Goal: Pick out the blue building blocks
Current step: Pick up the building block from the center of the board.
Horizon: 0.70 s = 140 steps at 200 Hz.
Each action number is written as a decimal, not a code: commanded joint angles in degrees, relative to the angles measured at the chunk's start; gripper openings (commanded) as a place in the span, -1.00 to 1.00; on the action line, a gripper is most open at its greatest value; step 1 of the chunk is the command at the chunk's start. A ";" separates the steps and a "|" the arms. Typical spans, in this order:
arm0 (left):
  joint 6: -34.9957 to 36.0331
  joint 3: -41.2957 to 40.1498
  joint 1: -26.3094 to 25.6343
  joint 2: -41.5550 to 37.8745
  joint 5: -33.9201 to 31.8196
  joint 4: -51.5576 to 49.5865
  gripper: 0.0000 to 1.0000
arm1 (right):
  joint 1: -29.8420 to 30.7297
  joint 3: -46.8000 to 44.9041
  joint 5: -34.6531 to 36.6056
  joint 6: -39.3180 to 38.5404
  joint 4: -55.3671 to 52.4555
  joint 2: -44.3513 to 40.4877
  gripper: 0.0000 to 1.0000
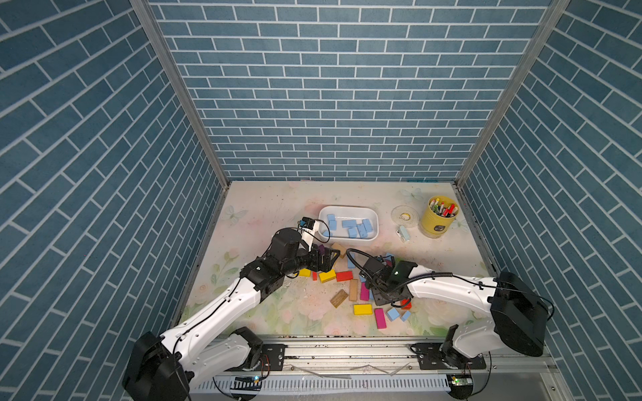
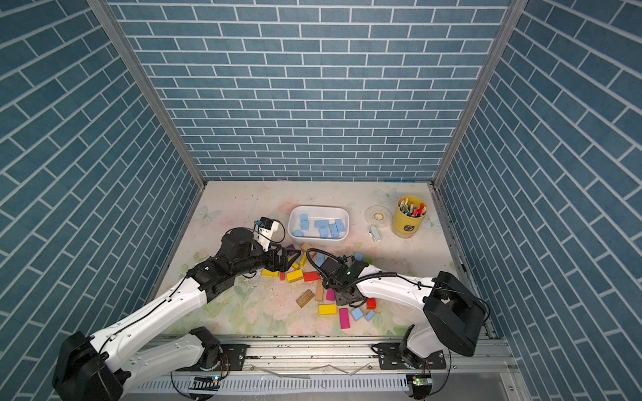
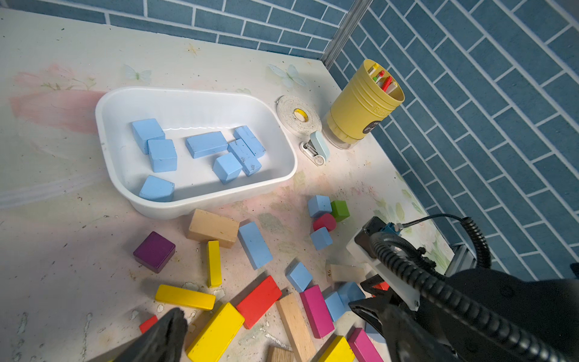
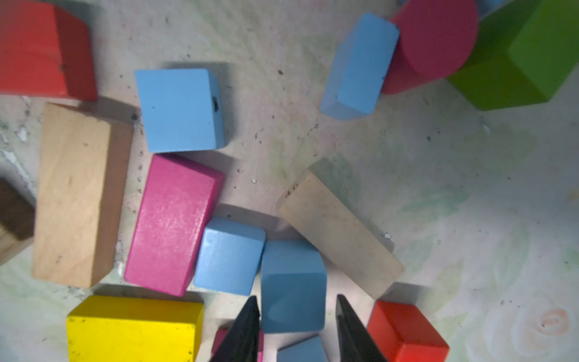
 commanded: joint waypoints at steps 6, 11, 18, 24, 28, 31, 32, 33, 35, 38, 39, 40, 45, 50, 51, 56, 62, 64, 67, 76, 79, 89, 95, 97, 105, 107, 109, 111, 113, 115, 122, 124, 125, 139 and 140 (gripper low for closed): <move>0.53 -0.78 0.10 -0.65 -0.29 -0.19 0.99 | 0.32 1.66 0.56 1.72 0.29 1.46 -0.29; 0.48 -0.78 0.13 -0.75 -0.33 -0.13 0.99 | 0.32 1.63 0.56 1.75 0.29 1.58 -0.32; 0.52 -0.78 0.13 -0.79 -0.37 -0.23 0.99 | 0.33 1.57 0.66 1.68 0.37 1.73 -0.35; 0.51 -0.78 0.13 -0.83 -0.40 -0.29 0.99 | 0.33 1.54 0.65 1.75 0.42 1.84 -0.38; 0.53 -0.78 0.13 -0.95 -0.46 -0.28 0.99 | 0.37 1.55 0.65 1.71 0.43 1.91 -0.40; 0.54 -0.78 0.13 -0.97 -0.47 -0.29 0.99 | 0.35 1.54 0.57 1.68 0.43 1.88 -0.42; 0.54 -0.78 0.13 -0.97 -0.47 -0.29 0.99 | 0.34 1.54 0.56 1.72 0.49 1.91 -0.42; 0.54 -0.78 0.13 -0.92 -0.47 -0.24 0.99 | 0.29 1.54 0.65 1.74 0.53 1.98 -0.43; 0.48 -0.78 0.13 -0.96 -0.47 -0.23 0.99 | 0.31 1.56 0.58 1.69 0.53 2.00 -0.44; 0.54 -0.78 0.13 -0.95 -0.54 -0.23 0.99 | 0.28 1.55 0.58 1.74 0.55 2.03 -0.46; 0.54 -0.78 0.09 -0.91 -0.55 -0.26 0.99 | 0.26 1.55 0.57 1.75 0.55 2.04 -0.46; 0.50 -0.78 0.11 -0.94 -0.55 -0.27 0.99 | 0.25 1.59 0.56 1.71 0.51 1.95 -0.47; 0.49 -0.78 0.13 -1.01 -0.60 -0.24 0.99 | 0.23 1.55 0.60 1.75 0.50 1.93 -0.49; 0.54 -0.78 0.13 -1.03 -0.56 -0.23 0.99 | 0.30 1.62 0.64 1.68 0.50 1.86 -0.52; 0.50 -0.78 0.13 -1.00 -0.56 -0.22 0.99 | 0.31 1.62 0.65 1.67 0.49 1.77 -0.53; 0.50 -0.86 0.13 -0.97 -0.60 -0.22 0.99 | 0.31 1.67 0.61 1.71 0.41 1.61 -0.55; 0.42 -0.87 0.13 -1.03 -0.65 -0.25 0.99 | 0.30 1.72 0.87 1.73 0.47 1.32 -0.57; 0.38 -0.87 0.11 -1.03 -0.65 -0.21 0.99 | 0.32 1.72 0.94 1.75 0.41 1.20 -0.58; 0.44 -0.87 0.12 -1.11 -0.67 -0.27 0.99 | 0.32 1.84 0.98 1.68 0.39 0.99 -0.59; 0.40 -0.87 0.13 -1.14 -0.78 -0.36 0.99 | 0.32 1.89 1.19 1.68 0.25 0.32 -0.64; 0.42 -0.87 0.13 -1.14 -0.82 -0.37 0.99 | 0.32 1.97 1.44 1.67 0.14 0.10 -0.65; 0.44 -0.87 0.13 -1.38 -1.05 -0.45 0.99 | 0.32 2.36 2.36 1.65 -0.41 -0.96 -0.69; 0.46 -0.87 0.13 -1.48 -1.30 -0.48 0.99 | 0.32 2.65 2.76 1.59 -0.86 -1.54 -0.71; 0.46 -0.87 0.13 -1.60 -1.34 -0.53 0.99 | 0.23 2.79 3.04 1.58 -0.96 -1.80 -0.71; 0.39 -0.95 0.13 -1.80 -1.73 -0.62 0.99 | 0.38 3.23 3.69 1.37 -1.59 -2.70 -0.74; 0.46 -1.00 0.13 -1.92 -1.82 -0.63 0.99 | 0.34 3.35 3.85 1.29 -1.71 -2.88 -0.74; 0.41 -1.03 0.13 -2.00 -1.91 -0.64 0.99 | 0.33 3.58 3.97 1.14 -1.85 -3.15 -0.75; 0.38 -1.04 0.13 -2.00 -2.02 -0.64 0.99 | 0.32 3.74 4.22 1.12 -1.95 -3.32 -0.75; 0.37 -1.11 0.11 -2.04 -2.15 -0.59 0.99 | 0.26 3.91 4.42 1.07 -2.05 -3.61 -0.75; 0.44 -1.12 0.13 -2.09 -2.23 -0.61 0.99 | 0.26 4.05 4.56 0.88 -2.24 -3.77 -0.76; 0.43 -1.22 0.12 -2.35 -2.53 -0.65 0.99 | 0.19 4.62 4.91 0.56 -2.42 -4.46 -0.78; 0.43 -1.26 0.09 -2.39 -2.63 -0.71 0.99 | 0.20 4.79 5.03 0.45 -2.42 -4.62 -0.78; 0.44 -1.28 0.11 -2.43 -2.69 -0.72 0.99 | 0.17 4.84 5.08 0.40 -2.43 -4.72 -0.78; 0.43 -1.37 0.13 -2.86 -3.25 -0.97 0.99 | -0.07 6.24 5.45 -0.53 -2.68 -5.74 -0.82; 0.40 -1.38 0.13 -2.88 -3.27 -1.03 0.99 | -0.09 6.31 5.47 -0.57 -2.64 -5.81 -0.82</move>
